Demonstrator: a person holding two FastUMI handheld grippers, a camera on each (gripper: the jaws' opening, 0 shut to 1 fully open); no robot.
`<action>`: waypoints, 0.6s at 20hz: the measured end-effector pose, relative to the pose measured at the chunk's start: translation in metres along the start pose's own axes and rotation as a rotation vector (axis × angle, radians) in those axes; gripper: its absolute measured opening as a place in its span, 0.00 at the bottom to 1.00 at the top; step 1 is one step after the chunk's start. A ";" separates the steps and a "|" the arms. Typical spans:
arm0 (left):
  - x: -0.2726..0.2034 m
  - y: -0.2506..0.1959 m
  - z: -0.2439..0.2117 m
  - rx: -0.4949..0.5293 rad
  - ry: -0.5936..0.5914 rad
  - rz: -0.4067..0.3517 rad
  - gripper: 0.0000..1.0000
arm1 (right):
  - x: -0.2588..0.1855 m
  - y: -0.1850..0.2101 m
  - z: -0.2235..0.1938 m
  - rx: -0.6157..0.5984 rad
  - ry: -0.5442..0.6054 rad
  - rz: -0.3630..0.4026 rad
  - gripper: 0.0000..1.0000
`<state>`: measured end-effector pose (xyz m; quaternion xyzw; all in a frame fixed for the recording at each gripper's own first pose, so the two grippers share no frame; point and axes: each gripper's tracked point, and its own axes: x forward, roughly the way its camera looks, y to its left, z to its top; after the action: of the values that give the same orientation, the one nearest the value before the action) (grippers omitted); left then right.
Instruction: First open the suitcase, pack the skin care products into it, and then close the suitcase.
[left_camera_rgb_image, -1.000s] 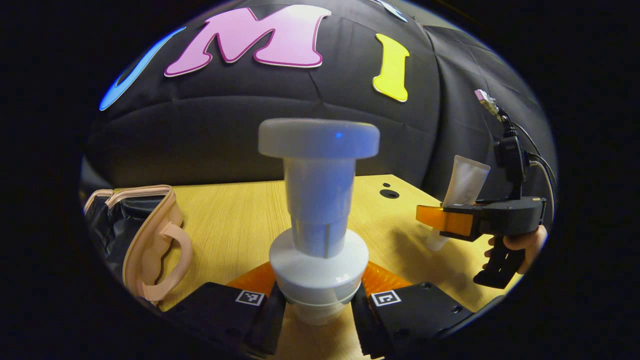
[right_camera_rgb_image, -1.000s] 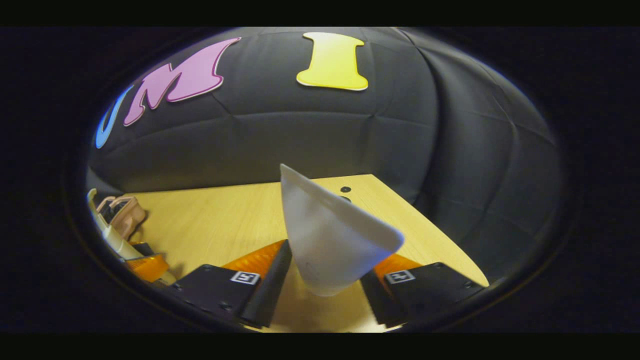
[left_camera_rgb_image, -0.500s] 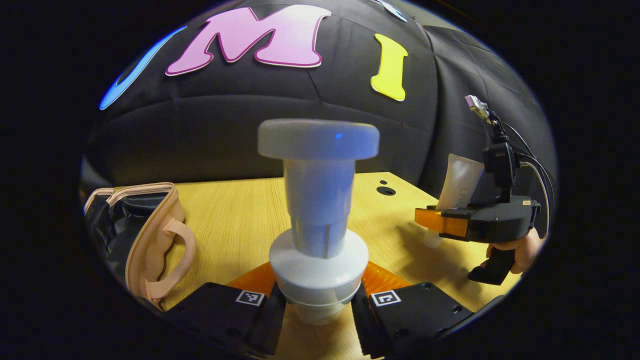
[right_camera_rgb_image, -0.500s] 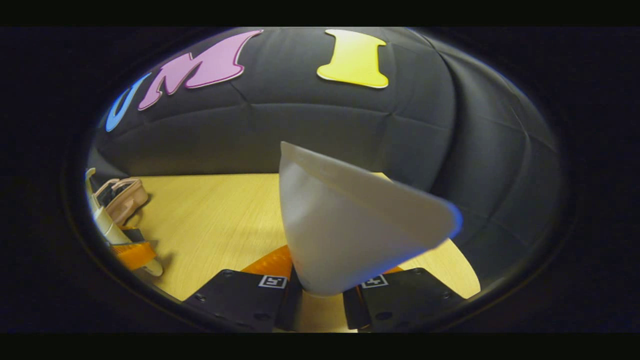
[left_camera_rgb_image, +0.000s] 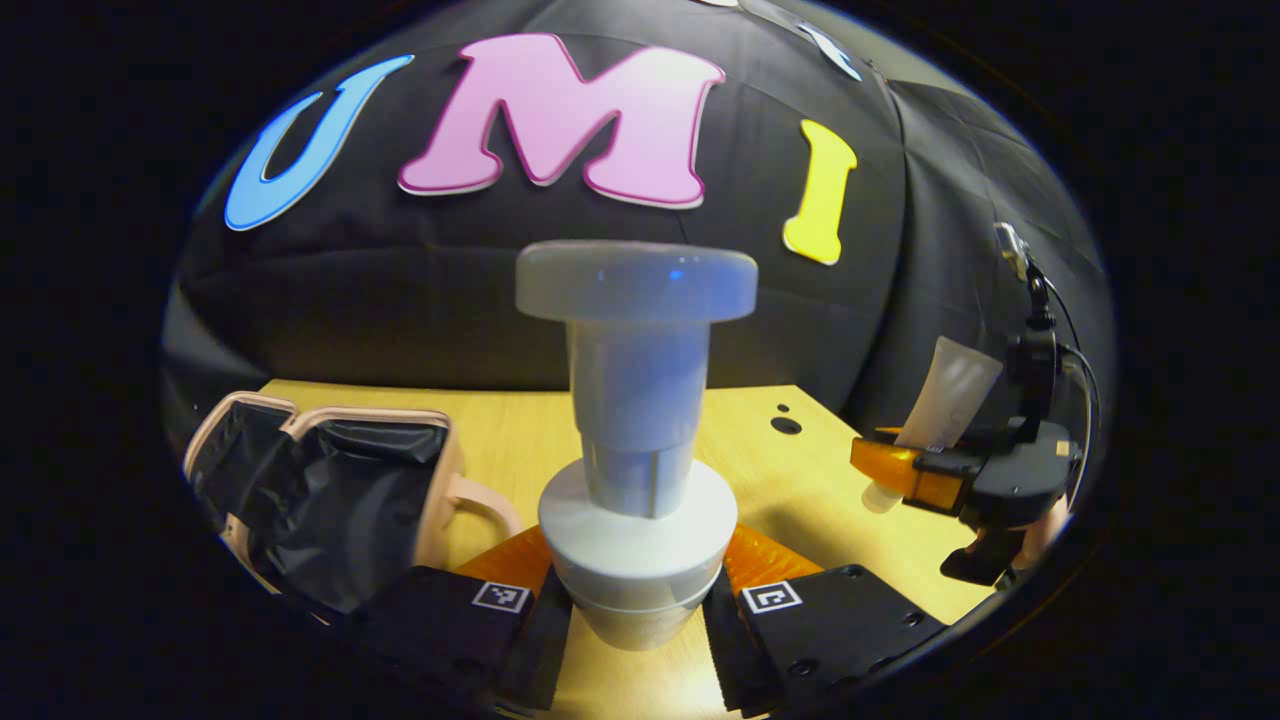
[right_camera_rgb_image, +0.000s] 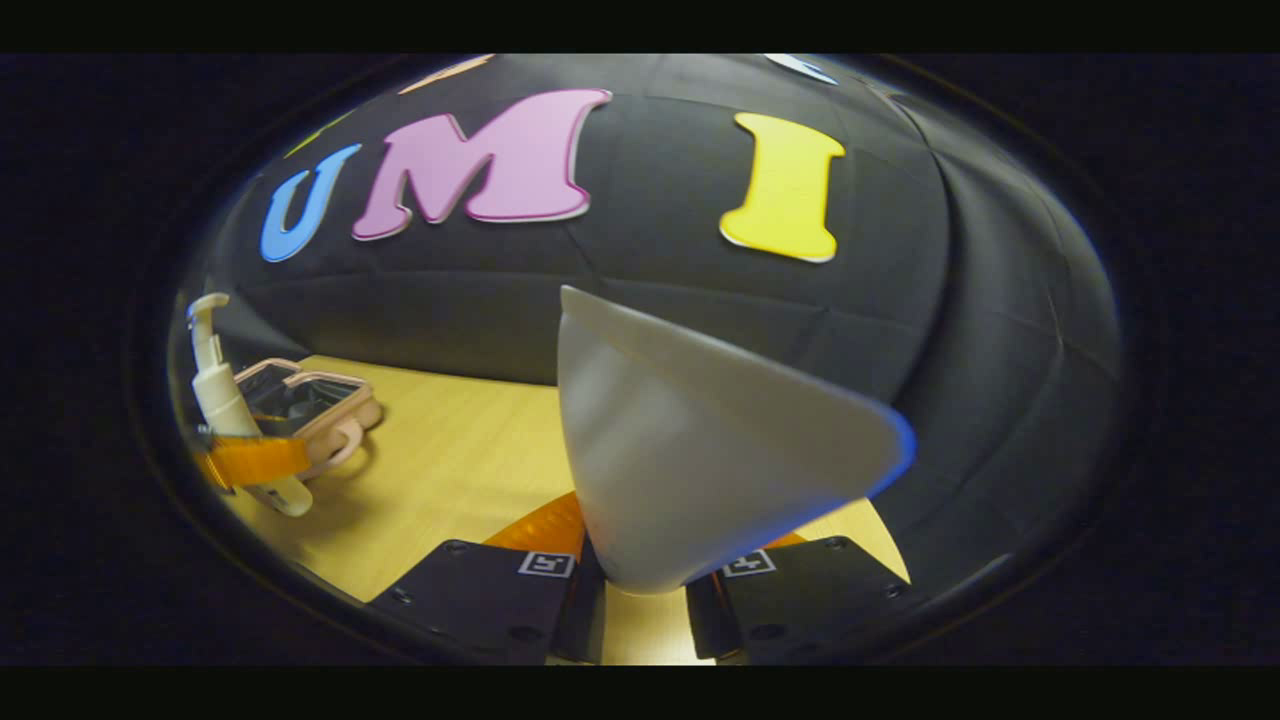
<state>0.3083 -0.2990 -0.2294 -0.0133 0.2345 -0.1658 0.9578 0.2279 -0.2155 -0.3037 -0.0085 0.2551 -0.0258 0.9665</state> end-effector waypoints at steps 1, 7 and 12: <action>-0.014 0.011 0.007 -0.014 0.015 0.002 0.62 | -0.009 0.016 0.006 0.001 -0.003 0.023 0.32; -0.077 0.118 0.009 0.027 0.162 0.090 0.63 | -0.041 0.114 0.041 0.021 -0.035 0.176 0.32; -0.069 0.193 -0.015 0.041 0.337 0.147 0.63 | -0.045 0.180 0.059 0.049 -0.054 0.283 0.32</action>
<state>0.3041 -0.0931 -0.2315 0.0515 0.3887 -0.1000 0.9145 0.2259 -0.0327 -0.2357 0.0507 0.2268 0.1047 0.9670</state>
